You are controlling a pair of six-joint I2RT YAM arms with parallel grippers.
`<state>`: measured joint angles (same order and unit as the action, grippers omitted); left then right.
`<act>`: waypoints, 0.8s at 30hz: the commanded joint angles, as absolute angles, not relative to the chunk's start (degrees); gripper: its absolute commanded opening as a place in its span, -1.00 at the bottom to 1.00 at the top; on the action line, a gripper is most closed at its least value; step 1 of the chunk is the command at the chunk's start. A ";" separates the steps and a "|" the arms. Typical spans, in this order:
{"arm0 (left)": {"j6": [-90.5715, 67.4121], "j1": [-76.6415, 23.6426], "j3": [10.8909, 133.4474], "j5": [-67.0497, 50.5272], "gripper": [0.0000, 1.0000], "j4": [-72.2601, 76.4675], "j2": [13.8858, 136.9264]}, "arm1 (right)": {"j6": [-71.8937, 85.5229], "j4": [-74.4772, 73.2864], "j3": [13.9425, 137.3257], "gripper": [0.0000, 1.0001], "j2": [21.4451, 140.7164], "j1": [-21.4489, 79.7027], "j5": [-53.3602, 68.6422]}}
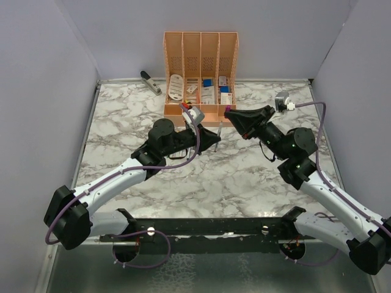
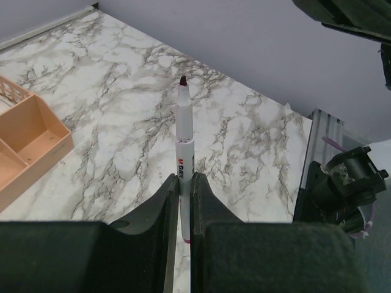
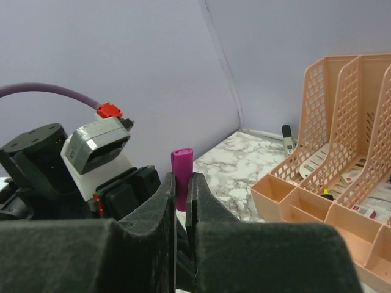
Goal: Insert the pens into the pen caps
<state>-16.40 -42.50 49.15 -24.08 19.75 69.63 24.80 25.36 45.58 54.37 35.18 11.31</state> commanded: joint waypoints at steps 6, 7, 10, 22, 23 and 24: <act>-17.55 -42.88 50.62 -26.78 -1.00 21.79 69.29 | 24.66 32.80 43.29 -0.98 53.41 35.10 14.97; -17.53 -42.89 50.61 -27.10 -1.00 21.80 69.12 | 24.52 32.97 43.09 -0.98 53.59 35.14 14.95; -17.32 -42.89 50.45 -27.61 -1.00 21.80 68.60 | 24.08 33.06 42.80 -0.97 53.83 35.12 14.77; -19.31 -42.89 50.82 -29.00 -1.00 23.22 68.00 | 21.04 31.05 42.53 -0.98 53.84 35.11 15.32; -19.49 -42.89 50.85 -29.09 -1.00 23.46 67.87 | 20.75 30.98 42.48 -0.97 53.82 35.08 15.37; -19.67 -42.85 50.92 -29.21 -1.00 23.65 67.71 | 20.62 30.94 42.39 -0.97 53.81 35.15 15.31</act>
